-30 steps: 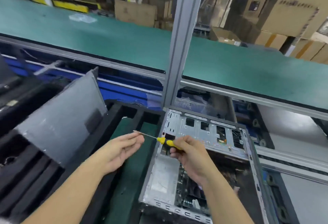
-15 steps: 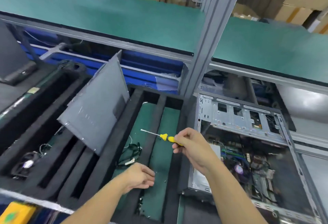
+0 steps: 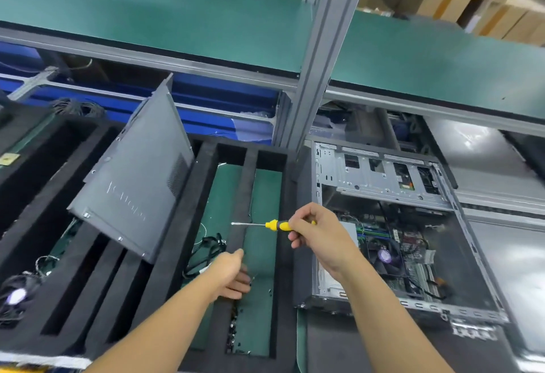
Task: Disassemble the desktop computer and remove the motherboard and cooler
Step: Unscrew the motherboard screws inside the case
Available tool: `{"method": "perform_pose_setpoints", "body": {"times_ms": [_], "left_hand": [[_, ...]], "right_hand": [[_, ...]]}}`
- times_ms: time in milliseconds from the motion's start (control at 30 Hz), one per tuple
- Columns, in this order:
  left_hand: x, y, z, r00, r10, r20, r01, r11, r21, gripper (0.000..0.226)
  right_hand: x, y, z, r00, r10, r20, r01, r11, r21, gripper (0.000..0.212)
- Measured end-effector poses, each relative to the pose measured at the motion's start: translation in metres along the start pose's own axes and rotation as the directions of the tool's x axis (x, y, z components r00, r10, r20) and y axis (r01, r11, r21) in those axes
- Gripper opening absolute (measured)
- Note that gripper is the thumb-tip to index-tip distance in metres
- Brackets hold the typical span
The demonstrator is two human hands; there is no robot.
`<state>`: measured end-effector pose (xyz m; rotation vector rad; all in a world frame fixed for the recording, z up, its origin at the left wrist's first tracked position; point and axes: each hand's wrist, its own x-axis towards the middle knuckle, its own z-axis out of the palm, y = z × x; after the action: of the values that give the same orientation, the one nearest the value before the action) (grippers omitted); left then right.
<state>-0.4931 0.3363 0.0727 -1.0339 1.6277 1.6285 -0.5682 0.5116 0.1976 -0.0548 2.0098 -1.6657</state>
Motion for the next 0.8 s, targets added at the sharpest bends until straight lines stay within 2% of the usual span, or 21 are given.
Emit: {"method": "perform_pose_setpoints", "body": {"times_ms": [133,233,367,467,533,600,700,800], "left_hand": [[-0.008,0.029,-0.001,0.941,0.254,-0.223,-0.295,0.939,-0.178,0.035],[-0.023,0.061,0.017,0.889,0.403,-0.217,-0.442,0.879,-0.18,0.032],[-0.043,0.103,0.057,0.808,0.553,-0.203,-0.581,0.806,-0.116,0.034],[-0.055,0.122,0.089,0.671,0.717,-0.189,-0.736,0.674,-0.054,0.032],[-0.061,0.13,0.114,0.57,0.81,-0.137,-0.818,0.575,-0.011,0.032],[-0.064,0.135,0.141,0.525,0.85,-0.047,-0.851,0.526,0.002,0.034],[-0.063,0.139,0.183,0.499,0.85,0.167,-0.866,0.481,0.14,0.039],[-0.056,0.135,0.222,0.521,0.791,0.321,-0.848,0.435,0.304,0.039]], "right_hand": [[0.001,-0.004,-0.024,0.995,-0.042,-0.09,0.054,0.99,0.131,0.004],[0.001,-0.005,-0.053,0.968,-0.095,-0.233,0.15,0.962,0.229,0.009],[-0.009,-0.002,-0.103,0.892,-0.177,-0.416,0.275,0.943,0.189,0.012],[-0.024,0.002,-0.143,0.826,-0.189,-0.53,0.318,0.934,0.164,0.011],[-0.035,0.004,-0.171,0.781,-0.168,-0.601,0.338,0.923,0.182,0.01],[-0.046,0.006,-0.2,0.742,-0.136,-0.657,0.337,0.922,0.189,0.009],[-0.059,0.015,-0.238,0.7,-0.121,-0.704,0.338,0.924,0.178,0.01],[-0.065,0.028,-0.267,0.685,-0.11,-0.72,0.32,0.933,0.162,0.01]]}}
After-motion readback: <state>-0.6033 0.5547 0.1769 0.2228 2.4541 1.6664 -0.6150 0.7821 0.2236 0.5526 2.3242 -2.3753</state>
